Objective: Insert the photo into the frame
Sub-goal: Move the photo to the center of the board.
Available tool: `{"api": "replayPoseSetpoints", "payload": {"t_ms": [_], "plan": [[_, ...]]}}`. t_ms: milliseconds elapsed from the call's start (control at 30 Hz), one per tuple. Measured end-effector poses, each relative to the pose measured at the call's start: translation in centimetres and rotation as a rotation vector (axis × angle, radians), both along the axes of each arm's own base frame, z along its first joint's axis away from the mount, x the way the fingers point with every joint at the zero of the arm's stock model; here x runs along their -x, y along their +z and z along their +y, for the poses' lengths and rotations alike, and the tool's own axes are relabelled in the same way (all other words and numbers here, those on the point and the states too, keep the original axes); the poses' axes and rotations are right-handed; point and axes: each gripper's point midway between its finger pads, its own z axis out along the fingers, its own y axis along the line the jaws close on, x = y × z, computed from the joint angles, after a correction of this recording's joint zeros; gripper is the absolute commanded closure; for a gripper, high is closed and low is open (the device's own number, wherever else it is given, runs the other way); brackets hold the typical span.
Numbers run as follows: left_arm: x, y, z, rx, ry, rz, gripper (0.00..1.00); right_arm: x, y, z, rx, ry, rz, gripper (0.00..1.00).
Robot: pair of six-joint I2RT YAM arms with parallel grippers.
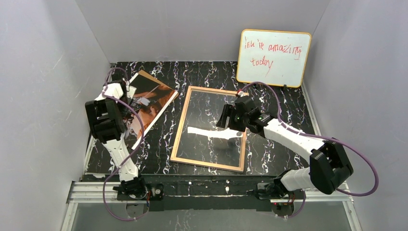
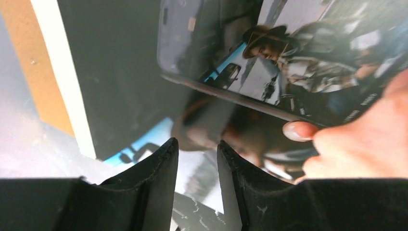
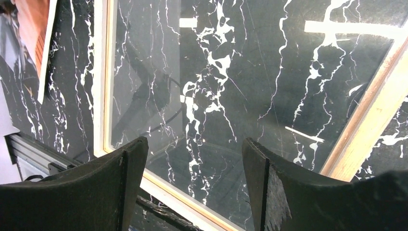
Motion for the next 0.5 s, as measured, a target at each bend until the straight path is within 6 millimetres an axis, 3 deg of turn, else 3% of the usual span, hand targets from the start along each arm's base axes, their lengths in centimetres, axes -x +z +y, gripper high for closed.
{"api": "replayPoseSetpoints", "payload": {"t_ms": [100,200,333,500], "plan": [[-0.7,0.3,-0.5,0.114,0.03,-0.001,0.62,0.1,-0.1,0.6,-0.007,0.006,0.003,0.2],[-2.1,1.2,0.3,0.123,0.081,-0.058,0.6,-0.1,-0.3,2.6,-0.015,0.033,0.01,0.2],[-4.2,3.5,2.9,0.016,0.166,-0.179,0.59,-1.1,-0.3,8.1,-0.041,0.108,-0.003,0.2],[-7.5,6.2,6.1,-0.14,0.261,-0.34,0.58,-2.9,0.3,17.7,-0.107,0.22,-0.056,0.18]]}}
